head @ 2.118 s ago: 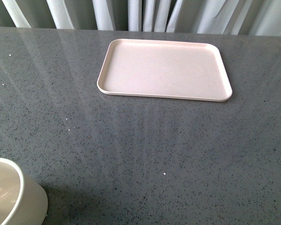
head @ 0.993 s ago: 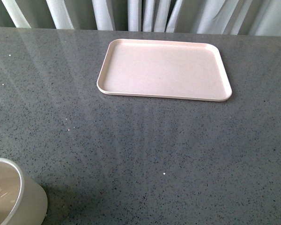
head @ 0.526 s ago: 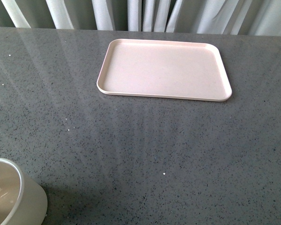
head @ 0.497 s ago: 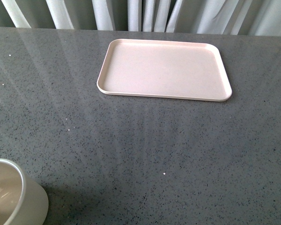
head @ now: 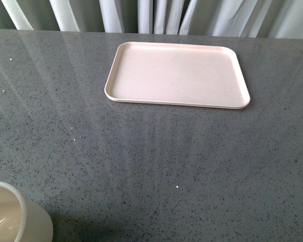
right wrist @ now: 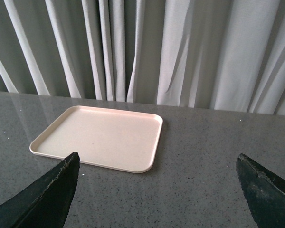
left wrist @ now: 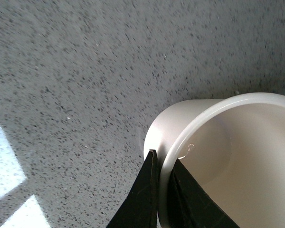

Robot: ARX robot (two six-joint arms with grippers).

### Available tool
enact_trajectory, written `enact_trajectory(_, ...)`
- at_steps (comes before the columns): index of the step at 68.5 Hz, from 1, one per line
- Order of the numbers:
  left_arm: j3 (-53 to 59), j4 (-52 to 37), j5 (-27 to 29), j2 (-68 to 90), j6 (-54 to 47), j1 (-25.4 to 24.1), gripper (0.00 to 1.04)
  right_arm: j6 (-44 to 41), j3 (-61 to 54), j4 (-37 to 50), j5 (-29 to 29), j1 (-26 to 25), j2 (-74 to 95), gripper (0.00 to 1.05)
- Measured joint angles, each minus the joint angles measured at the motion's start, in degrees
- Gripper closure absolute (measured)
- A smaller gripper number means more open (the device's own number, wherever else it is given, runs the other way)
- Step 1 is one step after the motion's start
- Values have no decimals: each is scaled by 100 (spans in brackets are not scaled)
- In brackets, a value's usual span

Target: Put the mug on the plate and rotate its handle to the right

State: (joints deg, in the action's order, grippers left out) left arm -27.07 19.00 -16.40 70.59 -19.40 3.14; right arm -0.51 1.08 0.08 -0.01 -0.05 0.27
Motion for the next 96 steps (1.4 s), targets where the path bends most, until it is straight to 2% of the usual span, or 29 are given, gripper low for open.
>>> enact_trajectory(14, -979, -181, 326, 236, 1261, 586, 103, 0, 0, 0, 0, 0, 0, 9)
enact_trajectory(24, -1685, -551, 754, 925, 2210, 1331, 103, 0, 0, 0, 0, 0, 0, 9)
enact_trajectory(34, -2332, -892, 918, 1768, 2782, 1952, 103, 0, 0, 0, 0, 0, 0, 9)
enact_trajectory(46, -3128, -990, 1097, 2660, 3250, 2426, 103, 0, 0, 0, 0, 0, 0, 9)
enact_trajectory(57, -3324, -990, 1178, 2835, 3357, 2573, 103, 0, 0, 0, 2, 0, 0, 9)
enact_trajectory(96, -3344, -990, 1196, 2835, 3412, 2568, 103, 0, 0, 0, 0, 0, 0, 9)
